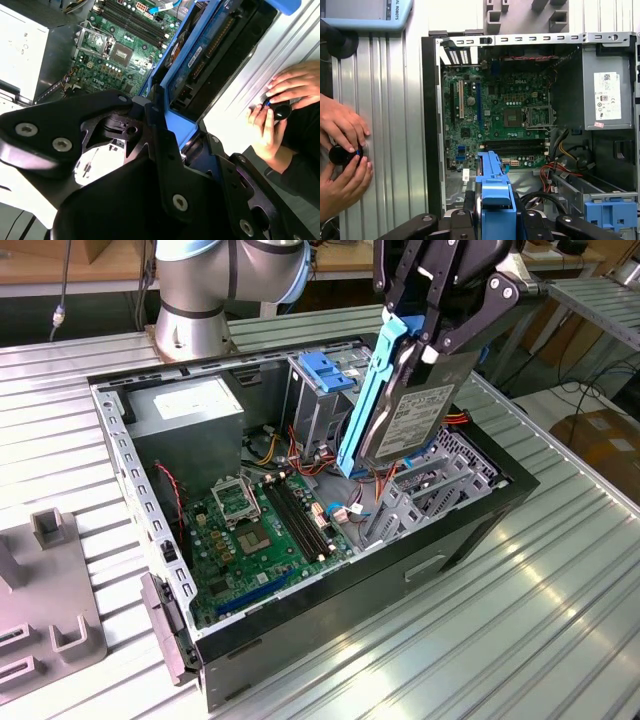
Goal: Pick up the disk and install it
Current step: 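Insert the disk into the insertion slot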
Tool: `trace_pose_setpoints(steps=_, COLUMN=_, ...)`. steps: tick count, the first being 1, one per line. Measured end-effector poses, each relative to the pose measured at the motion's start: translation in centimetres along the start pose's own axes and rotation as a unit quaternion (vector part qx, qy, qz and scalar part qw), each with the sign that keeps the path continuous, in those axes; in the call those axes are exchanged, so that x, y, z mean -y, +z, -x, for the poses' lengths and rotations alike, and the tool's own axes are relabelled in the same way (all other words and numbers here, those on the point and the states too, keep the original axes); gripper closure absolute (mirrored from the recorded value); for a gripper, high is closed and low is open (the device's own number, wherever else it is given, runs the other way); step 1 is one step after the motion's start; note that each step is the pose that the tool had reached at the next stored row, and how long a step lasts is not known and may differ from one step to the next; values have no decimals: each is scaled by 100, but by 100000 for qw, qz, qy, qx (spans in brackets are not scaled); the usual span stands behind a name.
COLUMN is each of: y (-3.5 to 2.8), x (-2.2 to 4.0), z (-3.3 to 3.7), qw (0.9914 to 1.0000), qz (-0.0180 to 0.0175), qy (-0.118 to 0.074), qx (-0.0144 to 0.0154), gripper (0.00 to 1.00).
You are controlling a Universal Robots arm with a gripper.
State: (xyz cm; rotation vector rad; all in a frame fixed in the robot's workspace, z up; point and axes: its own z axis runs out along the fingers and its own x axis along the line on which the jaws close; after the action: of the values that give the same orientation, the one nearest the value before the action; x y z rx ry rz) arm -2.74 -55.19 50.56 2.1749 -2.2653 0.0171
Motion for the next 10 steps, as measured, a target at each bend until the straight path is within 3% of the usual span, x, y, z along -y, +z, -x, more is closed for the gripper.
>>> trace_pose_setpoints(steps=5, y=0, x=5, z=-8, qw=100000, qz=-2, qy=-2, qx=2, gripper=63)
trace_pose_setpoints(steps=10, y=2, x=14, z=-63, qw=100000, qz=0, qy=2, qx=-2, gripper=63)
